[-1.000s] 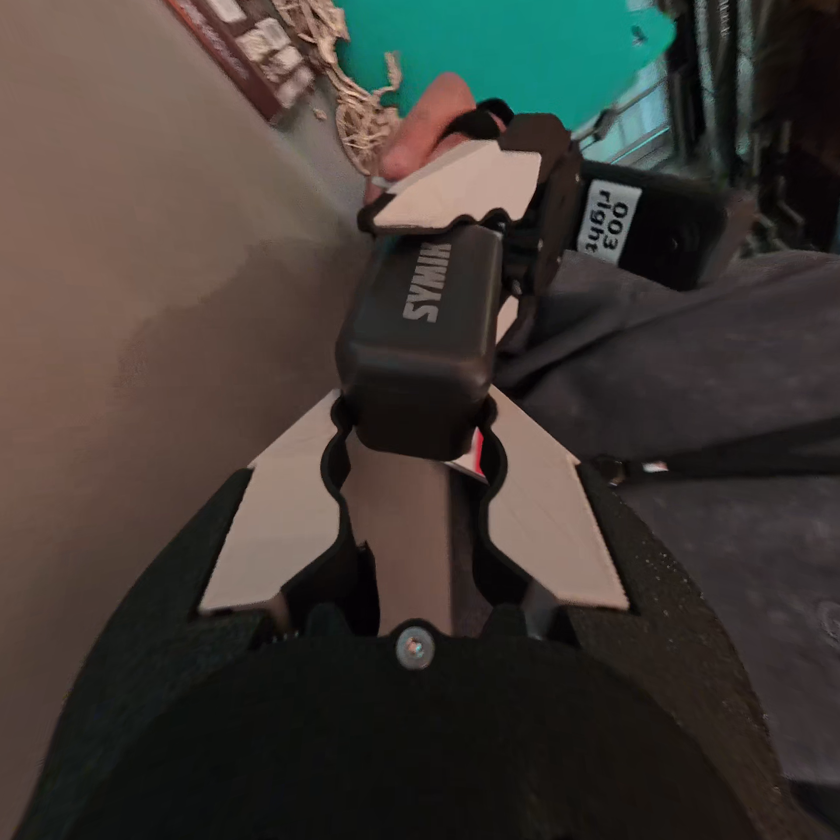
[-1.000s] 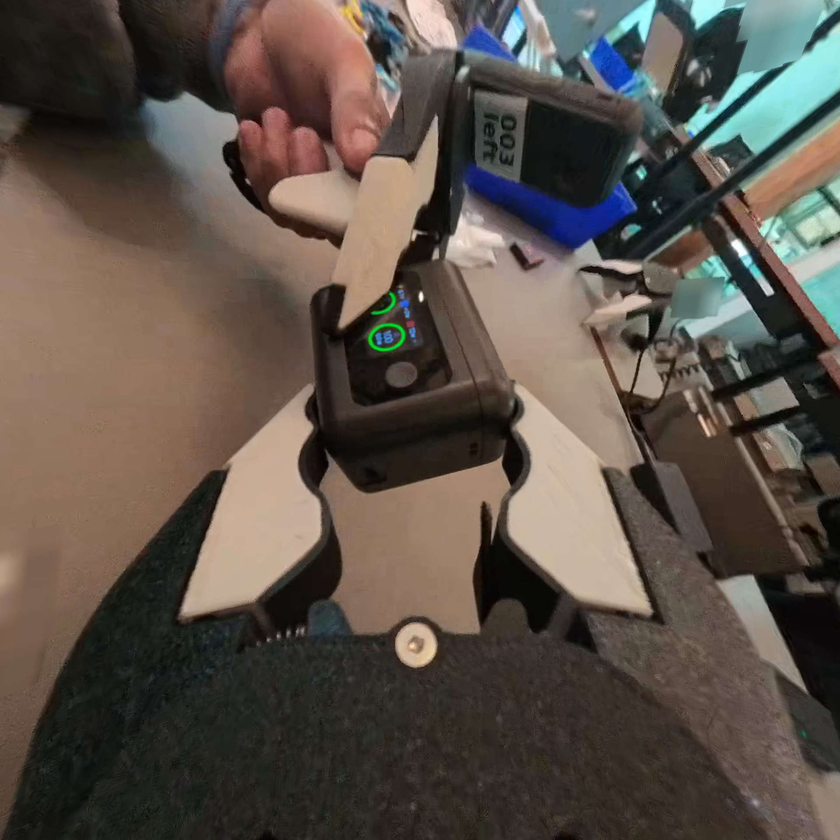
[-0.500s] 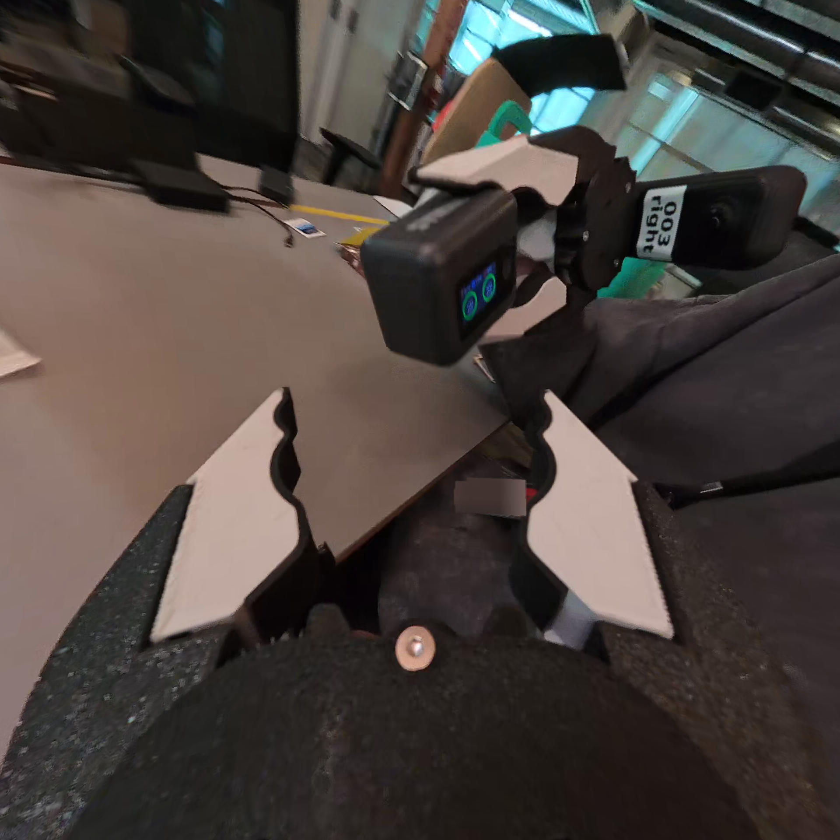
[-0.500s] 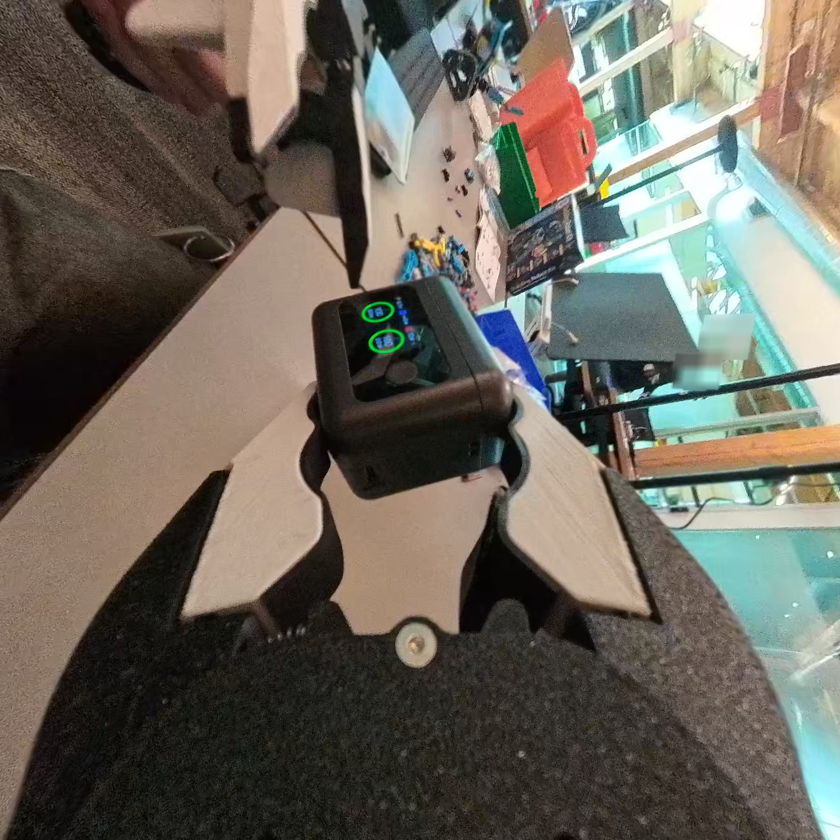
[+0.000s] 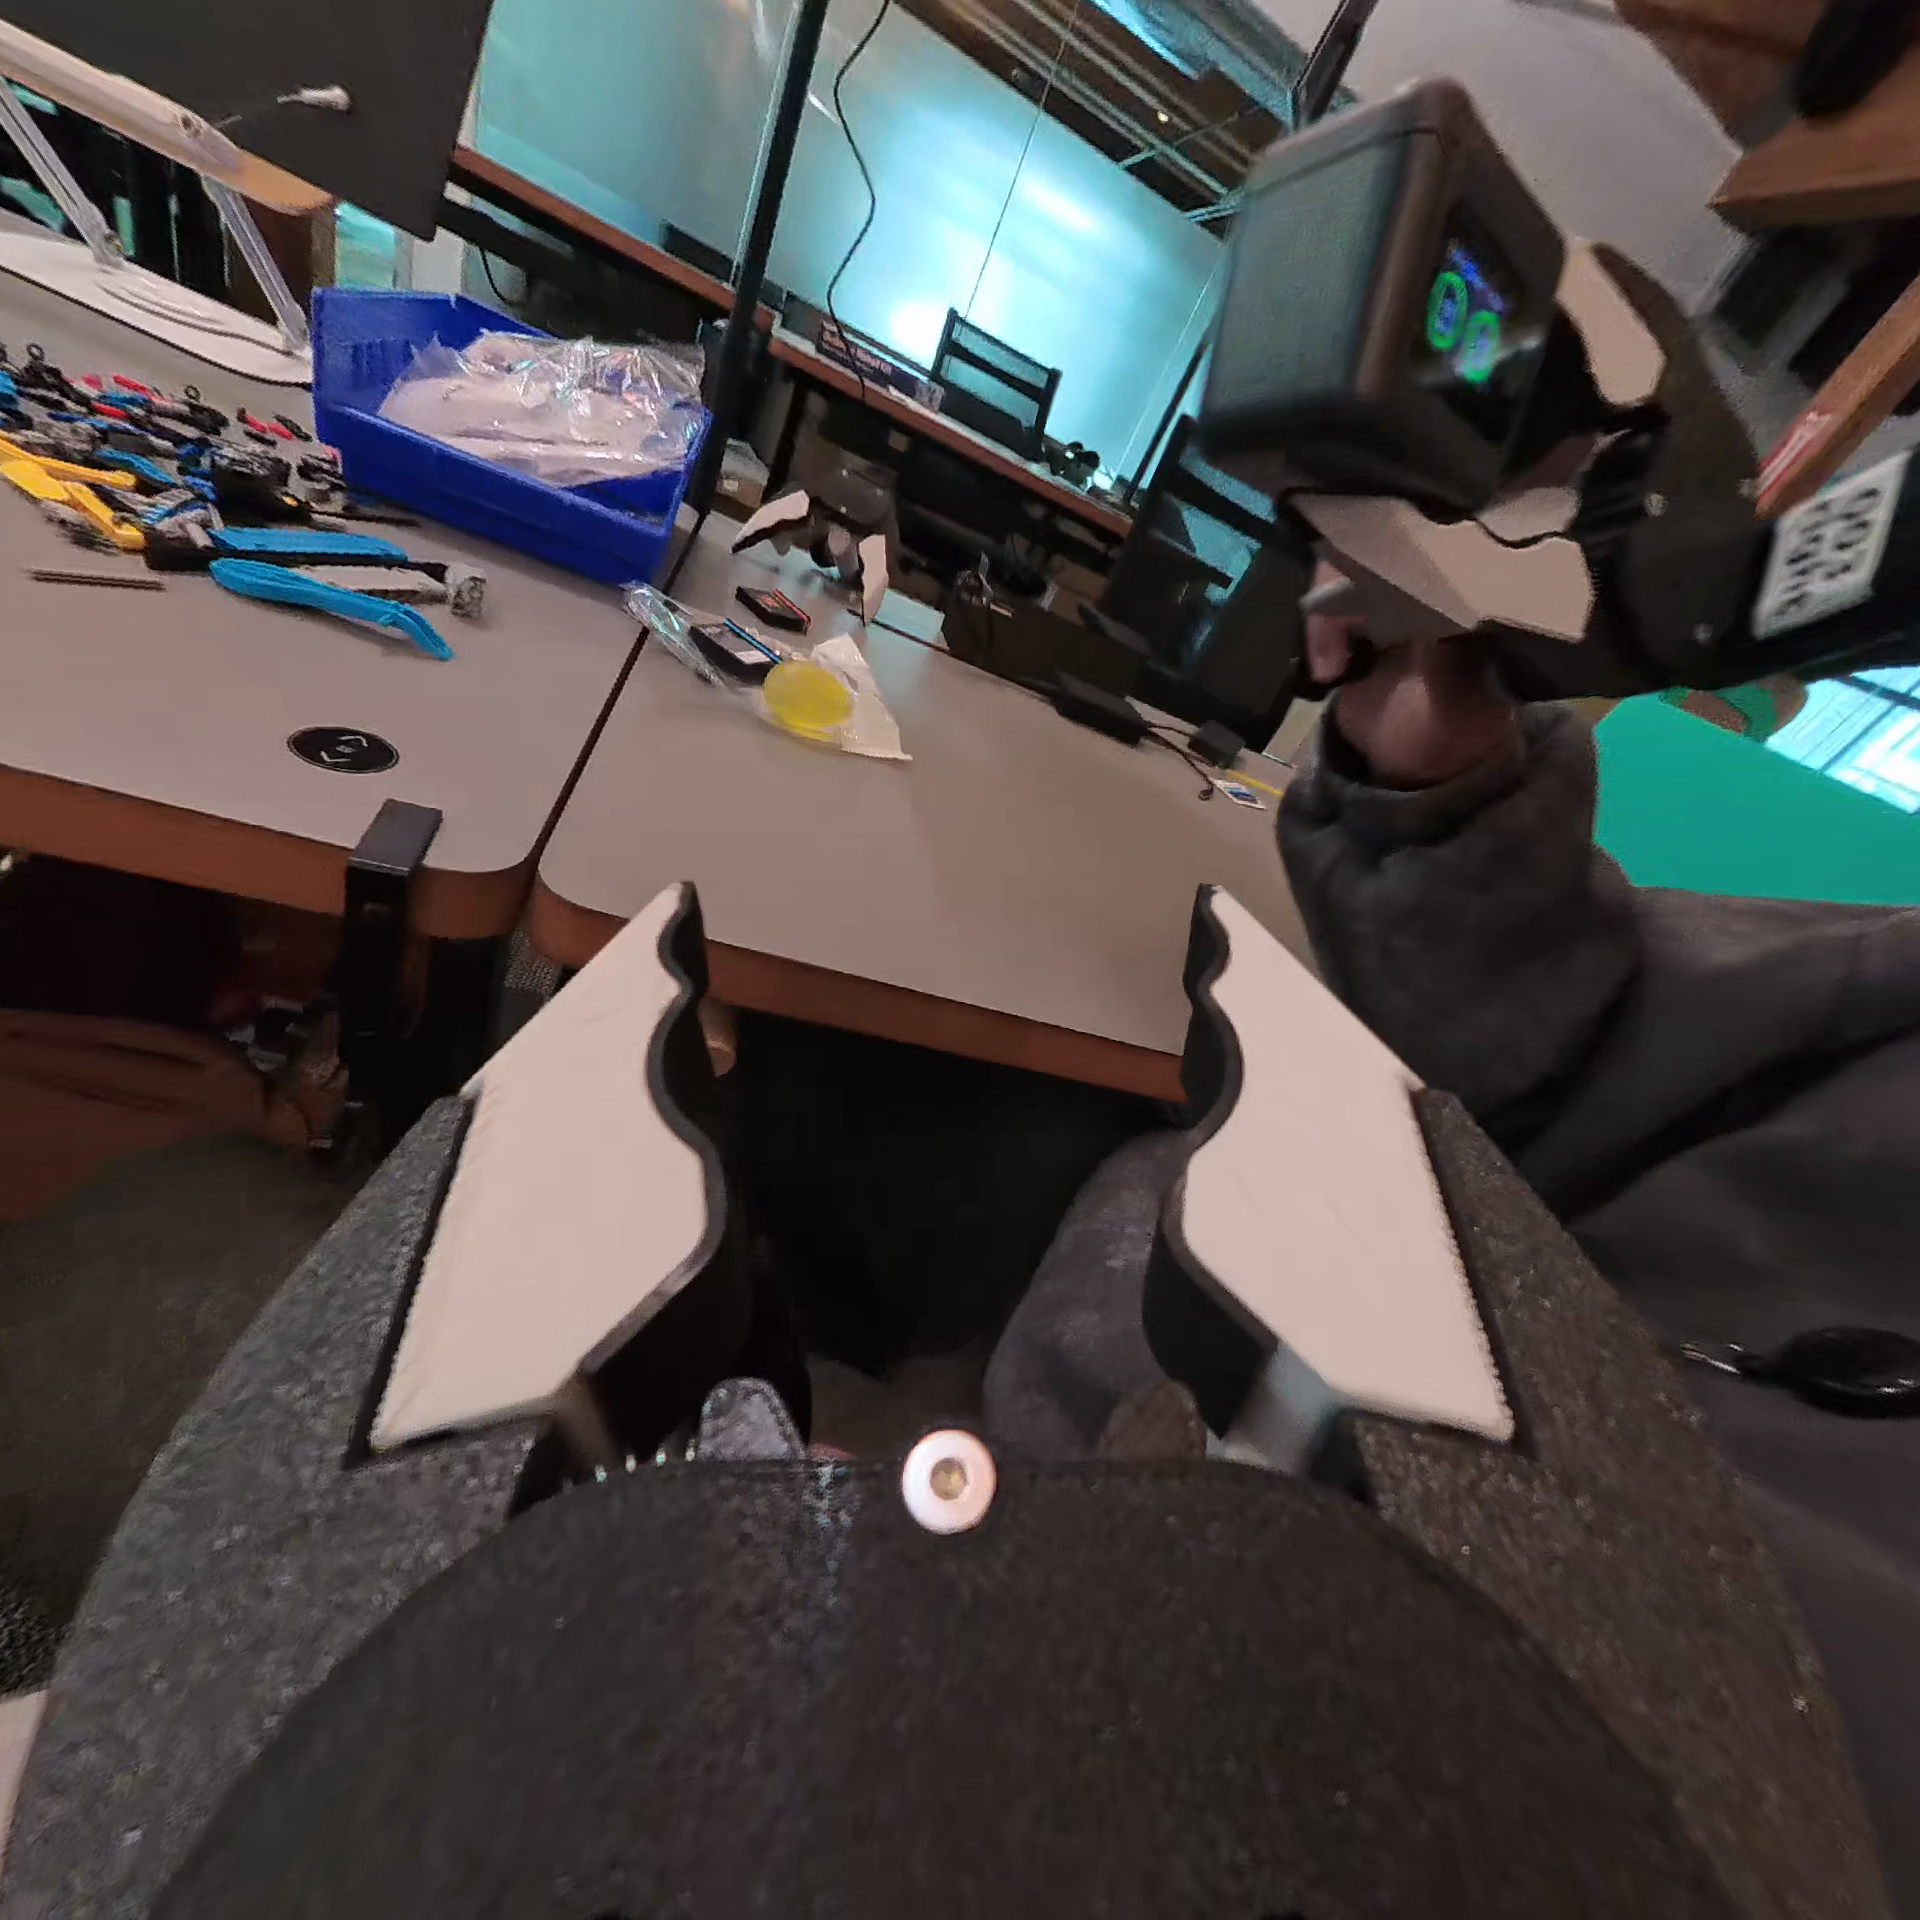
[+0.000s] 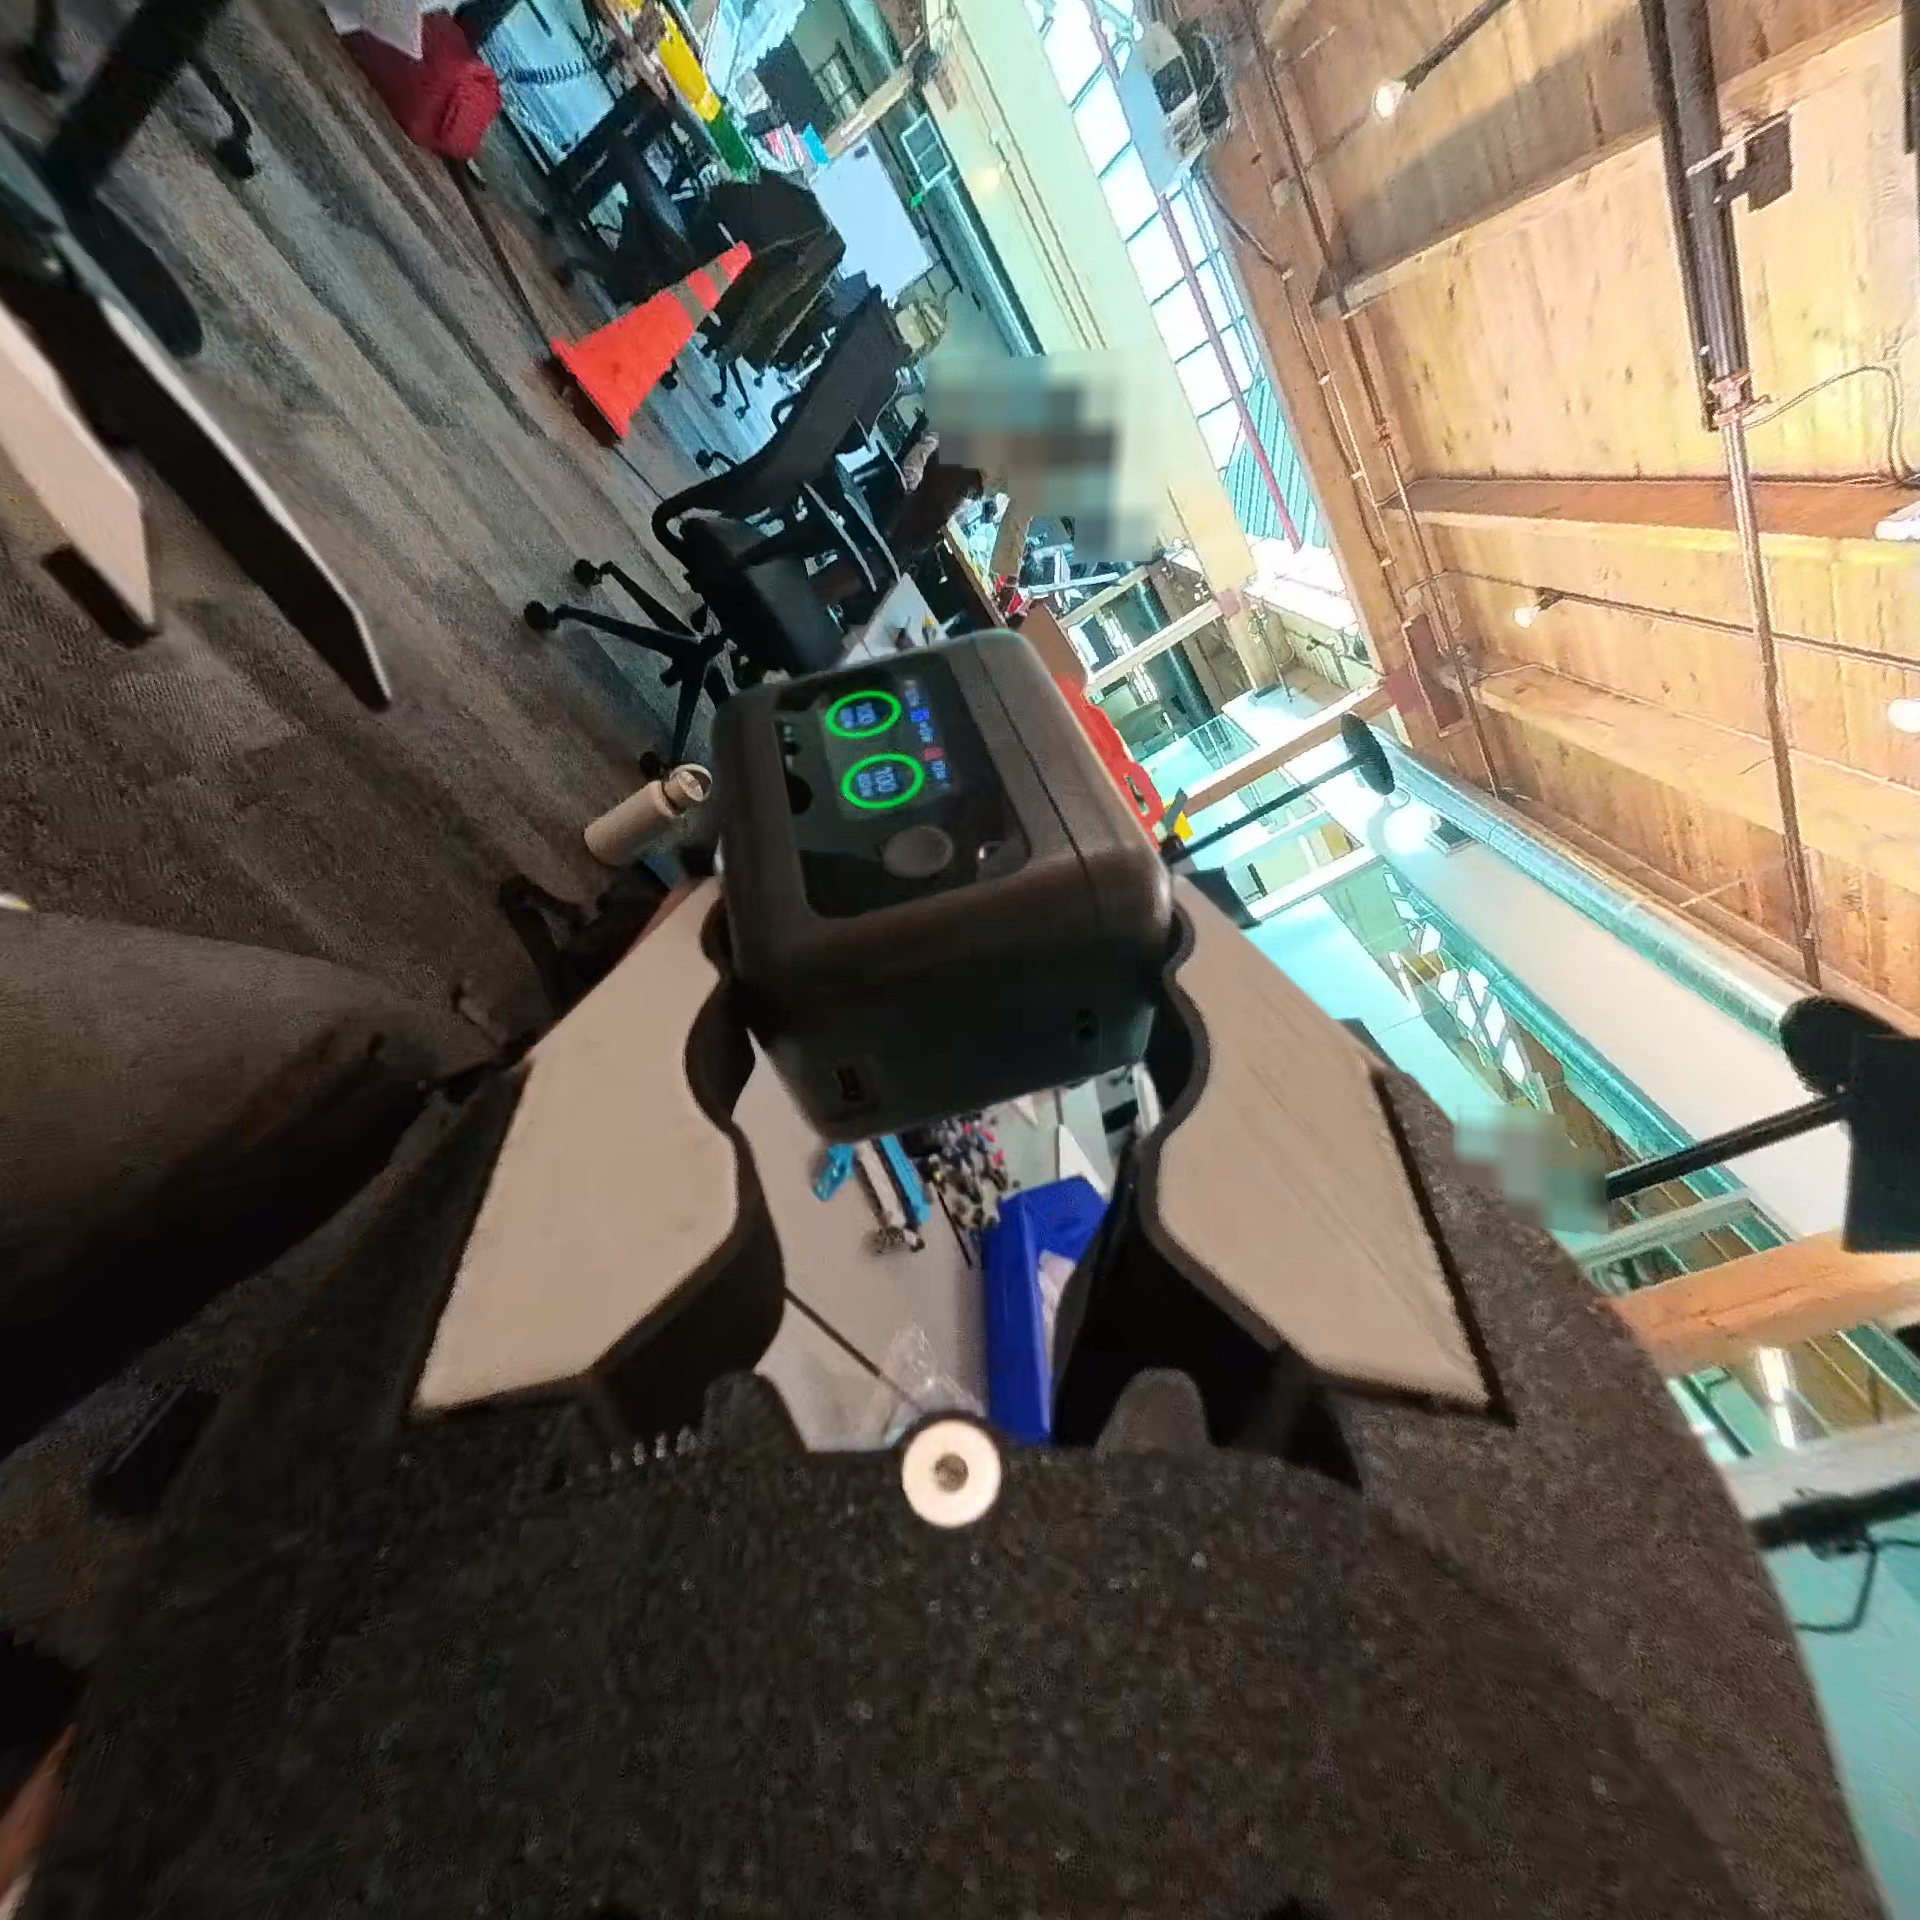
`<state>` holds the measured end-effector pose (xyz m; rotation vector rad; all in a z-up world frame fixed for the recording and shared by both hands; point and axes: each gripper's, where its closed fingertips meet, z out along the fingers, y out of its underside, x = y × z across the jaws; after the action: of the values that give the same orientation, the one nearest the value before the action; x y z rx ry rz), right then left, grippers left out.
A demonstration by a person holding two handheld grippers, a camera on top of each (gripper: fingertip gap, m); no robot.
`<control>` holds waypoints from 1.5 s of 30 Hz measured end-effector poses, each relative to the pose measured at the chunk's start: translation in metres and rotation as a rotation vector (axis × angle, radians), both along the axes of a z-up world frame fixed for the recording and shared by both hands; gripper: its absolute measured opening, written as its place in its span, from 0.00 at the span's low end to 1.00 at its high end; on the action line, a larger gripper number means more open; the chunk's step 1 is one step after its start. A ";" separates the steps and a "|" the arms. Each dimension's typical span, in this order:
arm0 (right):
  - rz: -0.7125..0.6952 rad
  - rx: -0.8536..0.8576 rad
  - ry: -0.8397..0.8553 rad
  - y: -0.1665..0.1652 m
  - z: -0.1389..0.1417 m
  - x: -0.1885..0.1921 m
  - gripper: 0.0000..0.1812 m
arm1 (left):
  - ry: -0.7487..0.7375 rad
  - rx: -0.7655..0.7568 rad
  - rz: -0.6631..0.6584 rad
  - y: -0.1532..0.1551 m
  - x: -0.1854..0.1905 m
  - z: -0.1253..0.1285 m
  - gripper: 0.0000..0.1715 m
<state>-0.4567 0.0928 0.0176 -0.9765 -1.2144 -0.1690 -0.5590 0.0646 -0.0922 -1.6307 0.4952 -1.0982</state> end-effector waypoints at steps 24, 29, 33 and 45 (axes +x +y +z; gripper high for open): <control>0.233 0.091 -0.044 -0.005 -0.008 -0.121 0.42 | -0.146 0.014 0.195 -0.059 -0.149 0.029 0.55; 0.266 0.105 -0.008 -0.007 -0.004 -0.131 0.41 | -0.107 -0.025 0.251 -0.067 -0.163 0.014 0.54; 0.331 0.066 -0.058 -0.020 -0.008 -0.158 0.41 | -0.207 -0.054 0.067 -0.062 -0.141 0.043 0.55; 0.512 -0.482 -0.185 -0.024 -0.050 -0.263 0.43 | -0.402 -0.349 -0.418 -0.007 -0.142 0.084 0.33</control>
<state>-0.7192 0.0685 -0.0326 -1.0376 -1.6801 0.4668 -0.7007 0.0579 -0.0080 -1.5735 0.3991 -1.8646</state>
